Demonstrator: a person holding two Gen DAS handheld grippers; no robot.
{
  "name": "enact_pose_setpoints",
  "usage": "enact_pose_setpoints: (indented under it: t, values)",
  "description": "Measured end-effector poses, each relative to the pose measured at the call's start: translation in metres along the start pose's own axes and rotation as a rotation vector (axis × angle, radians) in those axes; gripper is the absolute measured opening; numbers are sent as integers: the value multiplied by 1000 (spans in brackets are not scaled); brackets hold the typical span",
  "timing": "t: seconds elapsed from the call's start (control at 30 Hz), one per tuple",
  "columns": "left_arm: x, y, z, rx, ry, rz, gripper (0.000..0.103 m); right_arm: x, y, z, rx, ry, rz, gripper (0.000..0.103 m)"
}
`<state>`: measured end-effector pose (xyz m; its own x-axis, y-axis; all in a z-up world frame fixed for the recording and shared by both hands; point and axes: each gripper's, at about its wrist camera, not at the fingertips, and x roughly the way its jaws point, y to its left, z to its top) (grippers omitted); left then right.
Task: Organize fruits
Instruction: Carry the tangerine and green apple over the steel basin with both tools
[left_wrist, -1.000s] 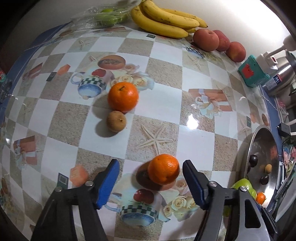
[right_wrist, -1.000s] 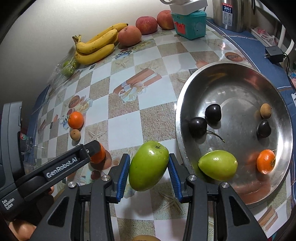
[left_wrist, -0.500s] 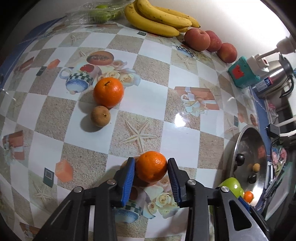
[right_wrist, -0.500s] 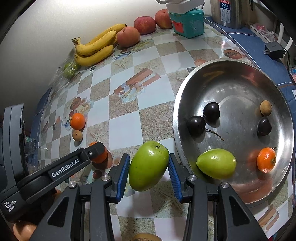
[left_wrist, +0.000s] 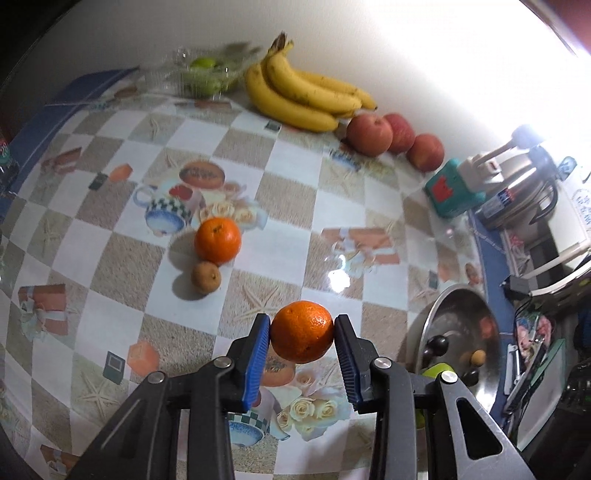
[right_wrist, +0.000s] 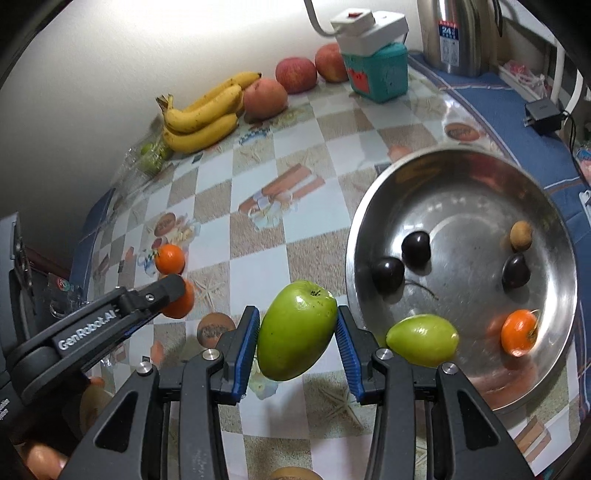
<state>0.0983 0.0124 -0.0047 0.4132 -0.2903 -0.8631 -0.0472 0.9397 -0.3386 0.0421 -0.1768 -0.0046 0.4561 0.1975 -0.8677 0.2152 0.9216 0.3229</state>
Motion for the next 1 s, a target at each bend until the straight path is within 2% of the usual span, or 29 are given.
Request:
enact_pose_setpoints:
  t: [0.27, 0.53, 0.8, 1.0]
  values:
    - [-11, -6, 2, 14, -55, -5, 38, -11, -8, 5, 13, -42, -7, 43]
    - [-13, -17, -2, 45, -70, -15, 38, -26, -30, 13, 62, -83, -19, 43]
    - [-6, -44, -15, 116, -47, -33, 38, -36, -74, 20, 165, -110, -89, 43]
    - [2, -80, -32, 206, -16, -62, 38, -46, -118, 22, 263, -129, -156, 43]
